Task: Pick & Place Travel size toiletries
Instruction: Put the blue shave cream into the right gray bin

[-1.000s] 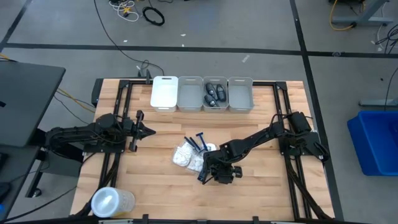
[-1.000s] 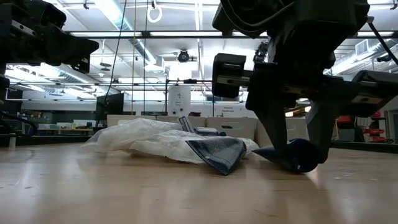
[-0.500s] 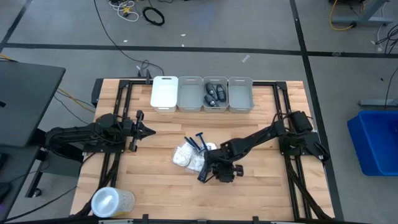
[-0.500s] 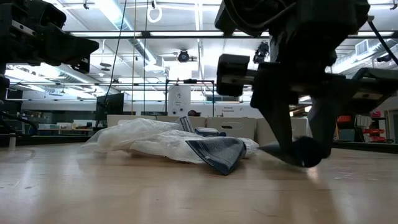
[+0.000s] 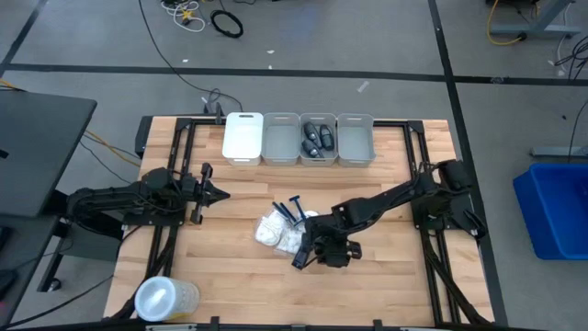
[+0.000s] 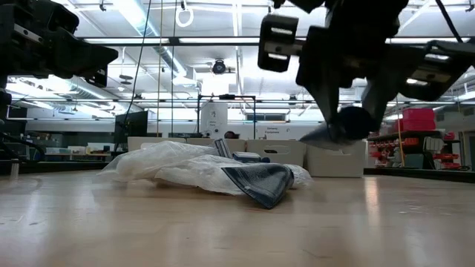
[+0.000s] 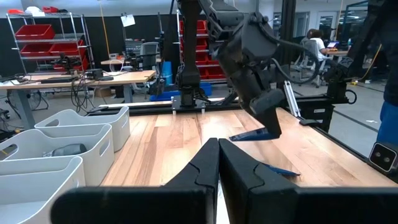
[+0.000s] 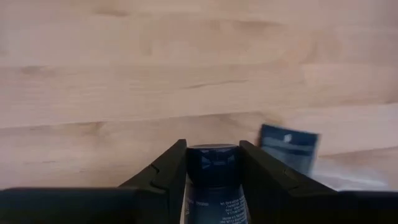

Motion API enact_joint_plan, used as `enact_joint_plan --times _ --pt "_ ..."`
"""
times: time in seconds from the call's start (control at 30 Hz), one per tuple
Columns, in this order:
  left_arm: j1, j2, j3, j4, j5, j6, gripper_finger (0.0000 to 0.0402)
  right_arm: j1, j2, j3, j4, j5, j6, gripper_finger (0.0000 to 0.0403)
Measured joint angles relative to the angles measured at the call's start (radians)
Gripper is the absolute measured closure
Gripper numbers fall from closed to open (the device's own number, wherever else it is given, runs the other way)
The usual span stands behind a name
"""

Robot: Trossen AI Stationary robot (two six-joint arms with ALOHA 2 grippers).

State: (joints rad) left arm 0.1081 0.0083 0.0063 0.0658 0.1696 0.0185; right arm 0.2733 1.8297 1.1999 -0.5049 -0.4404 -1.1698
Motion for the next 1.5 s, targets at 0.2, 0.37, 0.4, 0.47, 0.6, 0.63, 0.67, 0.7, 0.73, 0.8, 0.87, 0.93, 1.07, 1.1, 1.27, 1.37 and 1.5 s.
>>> enact_joint_plan --times 0.2,0.37,0.4,0.47,0.6,0.63,0.67,0.7,0.73,0.8,0.87,0.93,1.07,1.1,1.27,1.37,1.5 --pt "0.000 0.000 0.000 0.000 0.001 0.000 0.0386 -0.002 -0.049 0.000 -0.005 -0.006 0.002 0.0267" --pt "0.000 0.000 0.000 0.000 0.001 0.000 0.0386 -0.002 -0.112 0.000 -0.002 -0.007 0.002 0.0271" --pt "0.000 0.000 0.000 0.000 0.000 0.000 0.0386 -0.002 -0.127 0.000 -0.002 -0.008 0.002 0.0272" --pt "0.000 0.000 0.000 0.000 0.001 0.000 0.0385 -0.002 -0.156 0.000 -0.001 -0.008 0.002 0.0273" --pt "0.000 0.000 0.000 0.000 0.000 0.000 0.0386 -0.004 -0.219 0.000 0.003 -0.008 0.018 0.0269" --pt "0.000 0.000 0.000 0.000 0.001 0.000 0.0385 -0.004 -0.234 0.000 0.007 -0.009 0.023 0.0268" --pt "0.000 0.000 0.000 0.000 0.001 0.000 0.0385 -0.006 -0.248 0.000 0.008 -0.008 0.029 0.0269" --pt "0.000 0.000 0.000 0.000 0.001 0.000 0.0386 -0.008 -0.261 0.000 0.008 -0.008 0.030 0.0270" --pt "0.000 0.000 0.000 0.000 0.001 0.000 0.0386 -0.010 -0.274 0.000 0.007 -0.008 0.032 0.0271" --pt "0.000 0.000 0.000 0.000 0.001 0.000 0.0386 -0.013 -0.300 0.000 0.008 -0.008 0.034 0.0273" --pt "0.000 0.000 0.000 0.000 0.000 0.000 0.0386 -0.017 -0.315 0.000 0.010 -0.008 0.053 0.0272" --pt "0.000 0.000 0.000 0.000 0.000 0.000 0.0386 -0.018 -0.329 0.000 0.008 -0.007 0.066 0.0270" --pt "0.000 0.000 0.000 0.000 0.000 0.000 0.0386 -0.018 -0.354 0.000 0.008 -0.007 0.066 0.0271" --pt "0.000 0.000 0.000 0.000 0.000 0.000 0.0386 -0.018 -0.360 0.000 0.007 -0.007 0.066 0.0272" --pt "0.000 0.000 0.000 0.000 0.000 0.000 0.0386 -0.046 -0.381 0.000 0.014 -0.001 0.120 0.0272" --pt "0.000 0.000 0.000 0.000 0.000 0.000 0.0385 -0.070 -0.388 0.000 0.015 0.045 0.145 0.0270" --pt "0.000 0.000 0.000 0.000 0.000 0.000 0.0385 -0.105 -0.396 0.000 0.015 0.140 0.168 0.0273"
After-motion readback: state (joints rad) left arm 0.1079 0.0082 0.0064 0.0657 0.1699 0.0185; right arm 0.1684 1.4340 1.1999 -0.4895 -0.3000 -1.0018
